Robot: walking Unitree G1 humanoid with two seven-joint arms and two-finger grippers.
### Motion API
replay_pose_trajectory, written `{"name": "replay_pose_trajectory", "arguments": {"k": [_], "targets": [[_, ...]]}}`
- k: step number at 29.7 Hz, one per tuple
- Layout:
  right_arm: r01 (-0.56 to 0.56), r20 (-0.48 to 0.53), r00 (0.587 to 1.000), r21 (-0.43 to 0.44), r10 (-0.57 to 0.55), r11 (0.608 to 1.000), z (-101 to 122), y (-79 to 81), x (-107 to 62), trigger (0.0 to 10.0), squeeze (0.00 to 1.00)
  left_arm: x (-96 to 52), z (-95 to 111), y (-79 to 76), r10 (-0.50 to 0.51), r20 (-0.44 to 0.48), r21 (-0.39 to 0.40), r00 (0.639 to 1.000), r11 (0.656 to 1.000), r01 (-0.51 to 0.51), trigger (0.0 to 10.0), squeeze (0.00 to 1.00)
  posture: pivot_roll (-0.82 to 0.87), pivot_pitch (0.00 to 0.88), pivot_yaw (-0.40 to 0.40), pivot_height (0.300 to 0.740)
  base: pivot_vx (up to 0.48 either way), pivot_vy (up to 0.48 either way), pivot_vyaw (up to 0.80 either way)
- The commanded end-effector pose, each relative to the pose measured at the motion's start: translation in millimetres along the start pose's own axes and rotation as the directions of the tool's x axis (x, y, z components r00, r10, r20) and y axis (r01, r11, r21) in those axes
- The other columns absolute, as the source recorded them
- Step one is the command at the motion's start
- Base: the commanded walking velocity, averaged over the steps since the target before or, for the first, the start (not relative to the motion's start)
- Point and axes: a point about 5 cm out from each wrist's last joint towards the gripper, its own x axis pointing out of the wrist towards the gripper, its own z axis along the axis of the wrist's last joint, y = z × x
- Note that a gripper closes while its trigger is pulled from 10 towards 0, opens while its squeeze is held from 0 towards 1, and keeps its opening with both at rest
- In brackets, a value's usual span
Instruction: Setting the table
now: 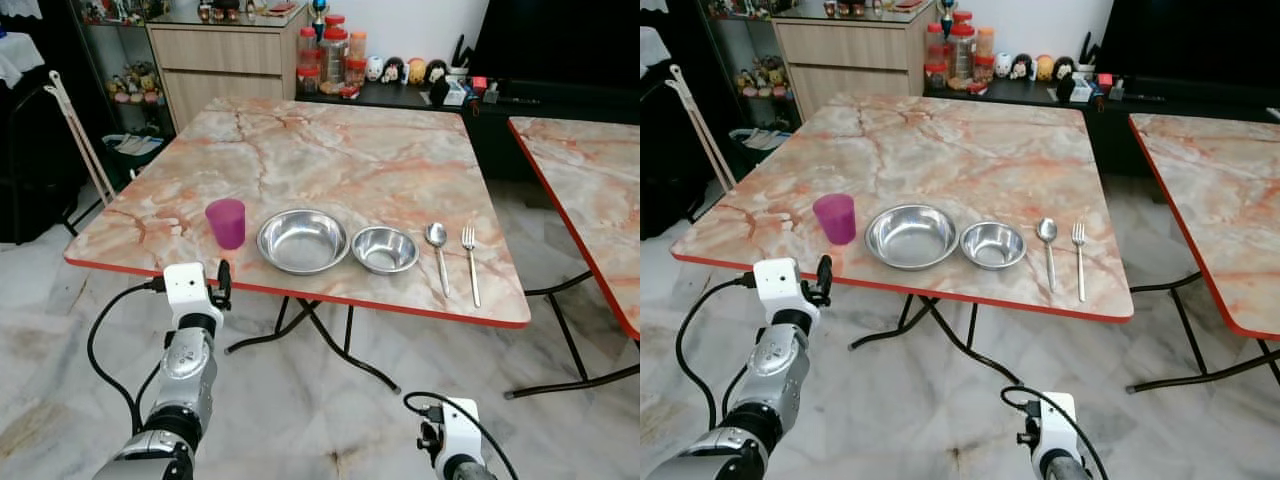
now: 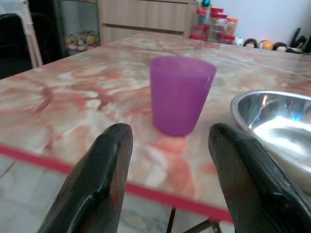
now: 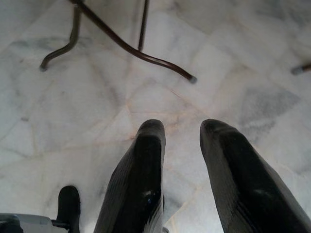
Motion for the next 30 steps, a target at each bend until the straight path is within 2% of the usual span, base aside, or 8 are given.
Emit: {"name": "replay_pose_trajectory", "arguments": {"k": [1,11,16,24,28,29,30], "targets": [[0.003,0.002,1.000,-0.003,-0.003,1.000,1,-1.4,0.2,10.0,0.00,2.0,0,-2.8,-0.009,-0.011,-0.007,1.000,1.000,0.009,10.0,0.00,0.03,0.000,-0.055,0.740,0.000,0.000,0.00],[0.005,-0.004,1.000,-0.014,-0.005,1.000,0,-2.8,-0.1,10.0,0.00,1.6,-7,-6.5,-0.046,-0.078,-0.031,0.996,0.999,0.044,10.0,0.00,0.03,0.000,-0.059,0.740,0.000,0.000,0.00],[0.004,-0.009,1.000,-0.016,-0.004,1.000,-1,-2.9,-0.4,10.0,0.00,-2.4,-12,-20.1,-0.196,-0.123,-0.160,0.973,0.971,0.176,10.0,0.00,0.03,0.000,-0.059,0.740,0.000,0.000,0.00],[-0.004,-0.016,1.000,-0.017,0.004,1.000,-2,-0.3,-0.5,10.0,0.00,-3.6,-14,-28.6,-0.246,-0.144,-0.204,0.959,0.955,0.214,10.0,0.00,0.03,0.000,-0.057,0.740,0.000,0.000,0.00],[-0.005,-0.016,1.000,-0.015,0.005,1.000,-3,0.4,-0.4,10.0,0.00,-0.4,-10,-35.3,-0.257,-0.134,-0.307,0.957,0.929,0.206,10.0,0.00,0.03,0.000,-0.053,0.740,0.000,0.000,0.00],[-0.005,-0.016,1.000,-0.015,0.005,1.000,-3,0.4,-0.4,10.0,0.00,-0.3,-10,-35.4,-0.257,-0.133,-0.311,0.957,0.928,0.206,10.0,0.00,0.03,0.000,-0.053,0.740,0.000,0.000,0.00],[-0.005,-0.017,1.000,-0.014,0.005,1.000,-3,0.5,-0.5,10.0,0.00,1.0,-10,-41.4,-0.273,-0.139,-0.334,0.952,0.918,0.214,10.0,0.00,0.03,0.000,-0.051,0.740,0.000,0.000,0.00]]}}
